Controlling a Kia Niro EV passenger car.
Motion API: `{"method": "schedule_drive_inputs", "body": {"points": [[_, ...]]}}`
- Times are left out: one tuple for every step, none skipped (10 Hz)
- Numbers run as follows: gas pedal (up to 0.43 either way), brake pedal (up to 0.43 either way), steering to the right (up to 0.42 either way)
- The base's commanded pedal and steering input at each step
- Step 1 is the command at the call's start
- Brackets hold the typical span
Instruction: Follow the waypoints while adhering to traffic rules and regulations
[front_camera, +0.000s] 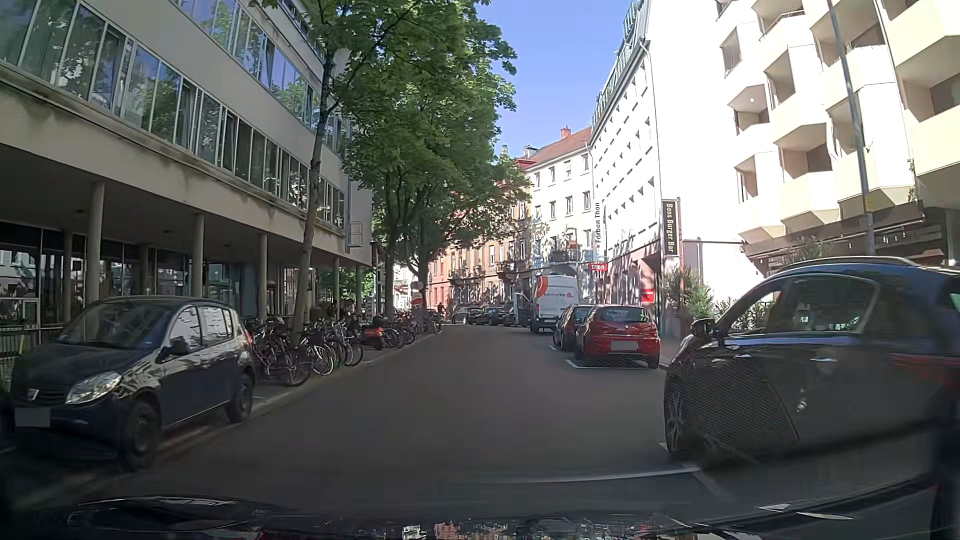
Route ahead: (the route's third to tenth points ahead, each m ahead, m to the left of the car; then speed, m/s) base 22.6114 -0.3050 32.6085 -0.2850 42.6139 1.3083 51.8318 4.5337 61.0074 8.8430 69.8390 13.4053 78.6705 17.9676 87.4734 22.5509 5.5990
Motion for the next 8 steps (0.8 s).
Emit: {"method": "schedule_drive_inputs", "body": {"points": [[0.000, 0.000, 0.002], [0.000, 0.000, 0.002], [0.000, 0.000, 0.003], [0.000, 0.000, 0.006], [0.000, 0.000, 0.008], [0.000, 0.000, 0.008], [0.000, 0.000, 0.008], [0.000, 0.000, 0.008]]}}
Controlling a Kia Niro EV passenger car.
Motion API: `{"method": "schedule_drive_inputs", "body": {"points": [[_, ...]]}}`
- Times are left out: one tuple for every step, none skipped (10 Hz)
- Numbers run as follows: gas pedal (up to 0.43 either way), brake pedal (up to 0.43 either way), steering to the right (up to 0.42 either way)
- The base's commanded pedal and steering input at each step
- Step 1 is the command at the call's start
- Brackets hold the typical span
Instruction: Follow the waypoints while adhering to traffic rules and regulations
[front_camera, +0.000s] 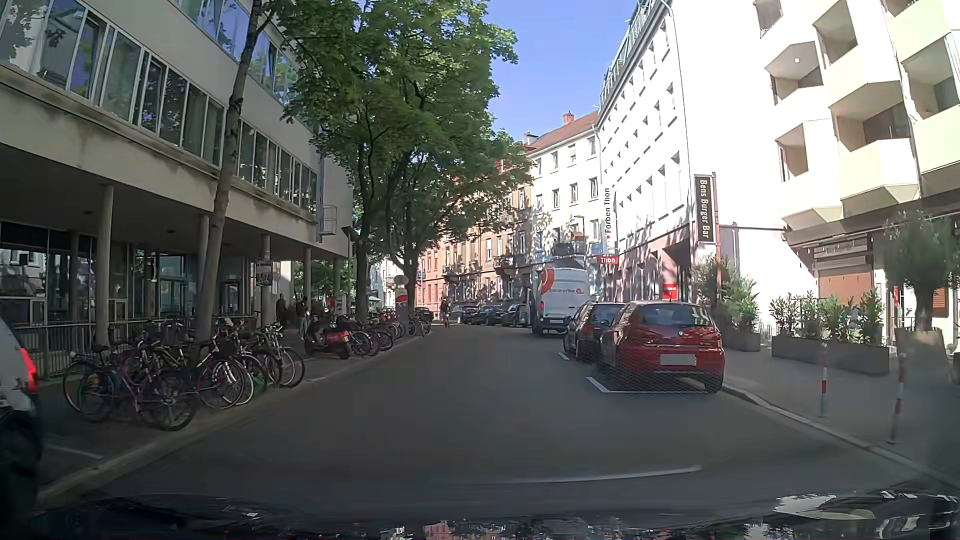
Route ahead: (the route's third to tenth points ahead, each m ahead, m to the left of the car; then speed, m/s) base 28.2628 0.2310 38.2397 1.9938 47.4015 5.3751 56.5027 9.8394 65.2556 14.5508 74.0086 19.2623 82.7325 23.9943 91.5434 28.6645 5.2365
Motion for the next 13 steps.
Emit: {"method": "schedule_drive_inputs", "body": {"points": [[0.000, 0.000, 0.008], [0.000, 0.000, 0.008], [0.000, 0.000, 0.008], [0.000, 0.000, 0.006], [0.000, 0.000, 0.006], [0.000, 0.000, 0.006], [0.000, 0.000, 0.006], [0.000, 0.000, 0.006], [0.000, 0.000, 0.007], [0.000, 0.000, 0.006], [0.000, 0.000, 0.006], [0.000, 0.000, 0.006], [0.000, 0.000, 0.006]]}}
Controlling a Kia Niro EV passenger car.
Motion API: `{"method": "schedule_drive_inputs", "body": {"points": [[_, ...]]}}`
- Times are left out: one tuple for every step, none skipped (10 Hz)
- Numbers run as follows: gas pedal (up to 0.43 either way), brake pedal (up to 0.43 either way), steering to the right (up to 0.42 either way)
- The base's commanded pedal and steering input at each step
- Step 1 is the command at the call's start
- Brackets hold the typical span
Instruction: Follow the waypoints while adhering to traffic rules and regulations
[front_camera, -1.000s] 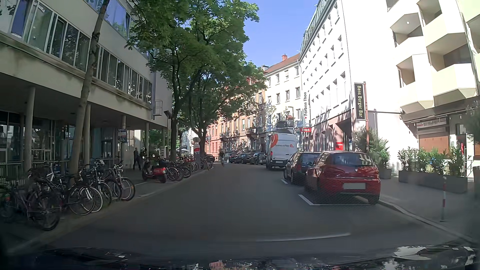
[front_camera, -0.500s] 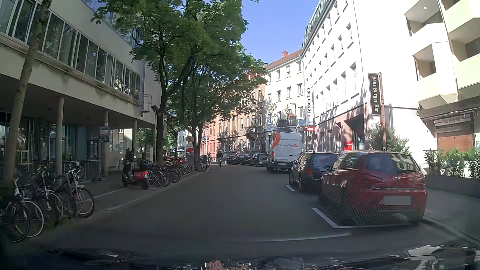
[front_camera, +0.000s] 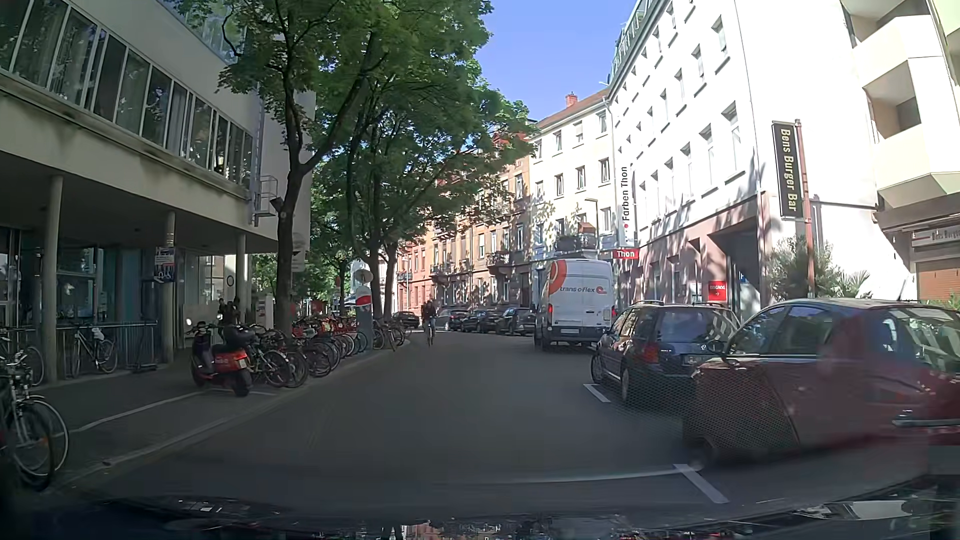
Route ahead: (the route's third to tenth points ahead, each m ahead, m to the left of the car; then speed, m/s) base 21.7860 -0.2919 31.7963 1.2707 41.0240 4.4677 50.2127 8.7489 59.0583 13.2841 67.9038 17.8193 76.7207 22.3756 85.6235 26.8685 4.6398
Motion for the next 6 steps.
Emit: {"method": "schedule_drive_inputs", "body": {"points": [[0.000, 0.000, 0.006], [0.000, 0.000, 0.005], [0.000, 0.000, 0.005], [0.000, 0.000, 0.005], [0.000, 0.000, 0.005], [0.000, 0.000, 0.005]]}}
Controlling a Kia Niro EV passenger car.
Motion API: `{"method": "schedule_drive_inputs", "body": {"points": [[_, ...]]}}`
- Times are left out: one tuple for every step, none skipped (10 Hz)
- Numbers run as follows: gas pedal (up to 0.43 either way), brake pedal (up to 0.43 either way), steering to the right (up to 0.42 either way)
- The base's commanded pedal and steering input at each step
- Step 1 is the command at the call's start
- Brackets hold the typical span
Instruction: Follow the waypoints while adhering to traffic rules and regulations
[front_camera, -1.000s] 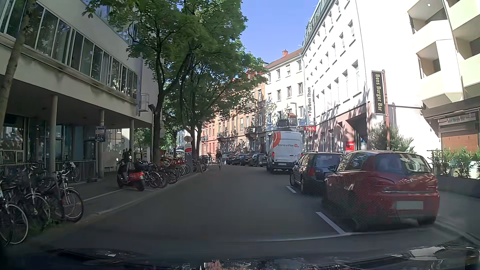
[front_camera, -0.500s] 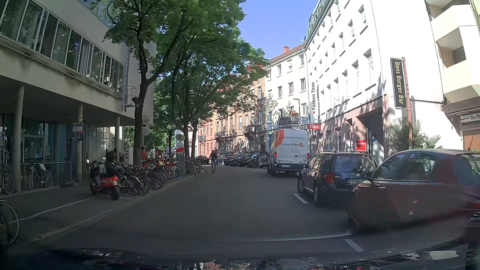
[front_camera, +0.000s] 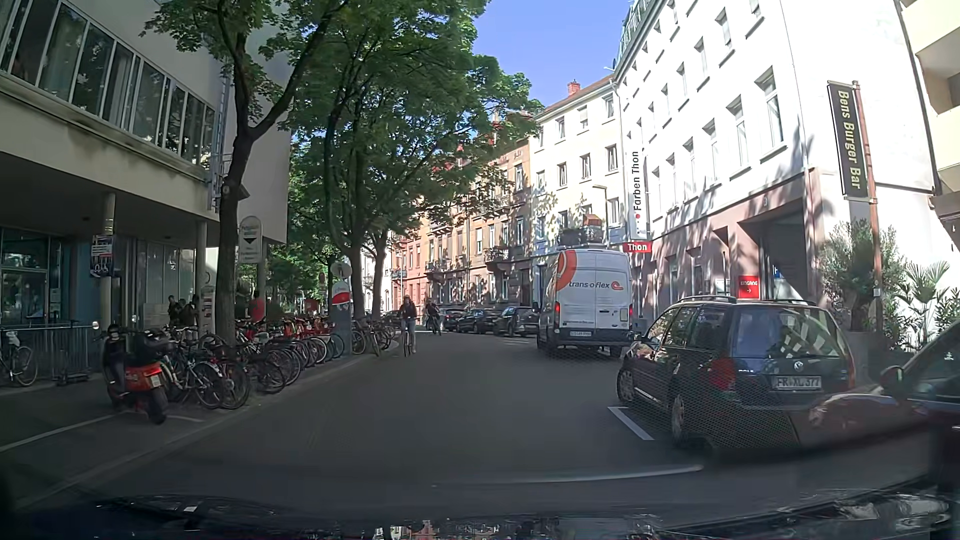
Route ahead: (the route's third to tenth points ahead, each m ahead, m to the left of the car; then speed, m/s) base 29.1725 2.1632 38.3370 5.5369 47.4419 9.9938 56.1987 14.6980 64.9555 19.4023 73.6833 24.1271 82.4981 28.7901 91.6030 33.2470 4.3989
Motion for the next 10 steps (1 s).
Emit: {"method": "schedule_drive_inputs", "body": {"points": [[0.000, 0.000, 0.005], [0.000, 0.000, 0.005], [0.000, 0.000, 0.005], [0.000, 0.000, 0.005], [0.000, 0.000, 0.005], [0.000, 0.000, 0.005], [0.000, 0.000, 0.005], [0.000, 0.000, 0.005], [0.000, 0.000, 0.005], [0.000, 0.000, 0.005]]}}
